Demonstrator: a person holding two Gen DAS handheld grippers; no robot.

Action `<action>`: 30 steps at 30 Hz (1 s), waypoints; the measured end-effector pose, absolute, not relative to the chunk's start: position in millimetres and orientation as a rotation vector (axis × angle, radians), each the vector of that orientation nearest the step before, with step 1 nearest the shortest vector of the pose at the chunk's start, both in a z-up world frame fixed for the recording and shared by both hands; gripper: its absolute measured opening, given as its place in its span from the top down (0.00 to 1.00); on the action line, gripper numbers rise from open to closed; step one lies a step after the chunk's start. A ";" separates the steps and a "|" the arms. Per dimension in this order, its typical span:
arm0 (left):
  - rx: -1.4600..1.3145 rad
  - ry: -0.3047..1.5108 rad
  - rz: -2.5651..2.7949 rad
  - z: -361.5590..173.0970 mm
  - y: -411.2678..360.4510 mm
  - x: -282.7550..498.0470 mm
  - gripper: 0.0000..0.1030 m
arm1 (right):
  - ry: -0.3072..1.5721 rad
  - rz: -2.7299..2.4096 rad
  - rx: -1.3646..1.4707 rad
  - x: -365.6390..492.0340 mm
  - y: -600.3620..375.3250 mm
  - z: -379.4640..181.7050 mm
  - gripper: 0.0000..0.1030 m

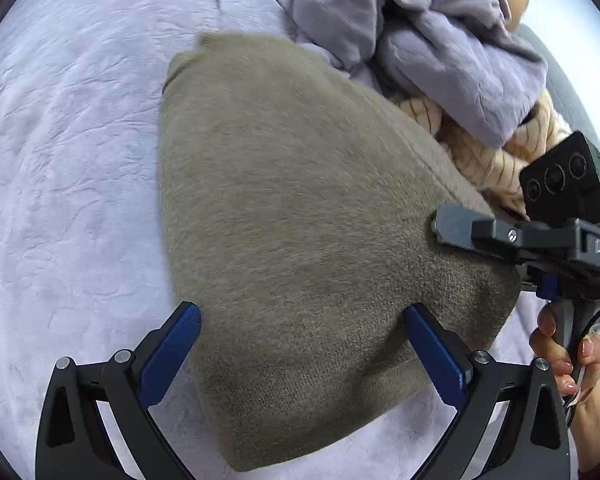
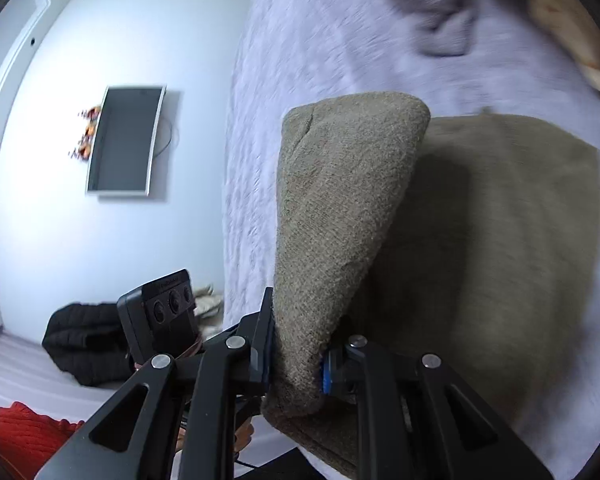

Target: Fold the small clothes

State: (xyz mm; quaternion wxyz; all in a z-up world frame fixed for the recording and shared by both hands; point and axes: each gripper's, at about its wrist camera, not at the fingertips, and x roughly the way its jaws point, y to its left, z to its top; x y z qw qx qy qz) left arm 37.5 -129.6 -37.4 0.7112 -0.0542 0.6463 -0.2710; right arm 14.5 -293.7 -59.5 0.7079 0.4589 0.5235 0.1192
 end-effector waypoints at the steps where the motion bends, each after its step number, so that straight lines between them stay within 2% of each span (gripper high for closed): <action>1: -0.111 1.435 -0.593 -39.0 -132.5 34.5 0.01 | 1.163 0.221 1.011 1.7 -302.0 -61.8 0.82; 5: -0.110 1.476 -0.530 -50.6 -121.0 30.8 0.01 | 1.300 0.030 0.897 -31.2 -320.1 -95.9 0.78; 7: -0.082 1.491 -0.477 -55.2 -106.9 28.0 0.01 | 1.347 -0.005 0.945 -42.2 -324.2 -120.0 0.75; 8: -0.075 1.497 -0.460 -57.0 -100.5 26.5 0.01 | 1.335 -0.011 0.966 -45.7 -325.7 -124.0 0.67; 9: -0.072 1.507 -0.438 -60.3 -89.0 23.5 0.01 | 1.311 -0.024 0.986 -49.4 -327.4 -126.0 0.53; 11: -0.075 1.536 -0.400 -68.2 -77.1 20.0 0.01 | 1.264 -0.032 1.010 -52.6 -330.7 -124.8 0.48; 13: -0.076 1.542 -0.380 -73.5 -68.1 12.2 0.01 | 1.223 -0.019 1.013 -48.7 -333.9 -117.1 0.50; 15: -0.048 1.526 -0.365 -73.6 -71.3 5.9 0.01 | 1.235 -0.022 0.944 -31.0 -336.3 -105.7 0.80; 20: -0.006 1.598 -0.357 -95.0 -92.3 -10.0 0.01 | 1.359 -0.136 0.683 -10.5 -338.3 -105.9 0.80; 21: -0.007 1.612 -0.354 -96.9 -93.2 -13.1 0.01 | 1.376 -0.180 0.655 -11.3 -341.1 -109.9 0.78; 22: -0.006 1.620 -0.352 -97.3 -93.2 -16.5 0.01 | 1.375 -0.193 0.670 -14.1 -343.2 -111.3 0.72; 23: 0.000 1.626 -0.351 -97.0 -92.7 -20.5 0.01 | 1.365 -0.208 0.696 -17.8 -345.6 -110.7 0.58; 24: 0.009 1.635 -0.351 -96.9 -92.0 -24.4 0.01 | 1.354 -0.224 0.709 -23.6 -347.0 -107.2 0.50; 28: 0.056 1.665 -0.330 -95.3 -87.2 -38.2 0.01 | 1.358 -0.239 0.708 -54.0 -346.3 -92.3 0.42; 30: 0.102 1.663 -0.314 -92.0 -85.4 -45.4 0.01 | 1.370 -0.258 0.670 -68.5 -338.3 -83.9 0.30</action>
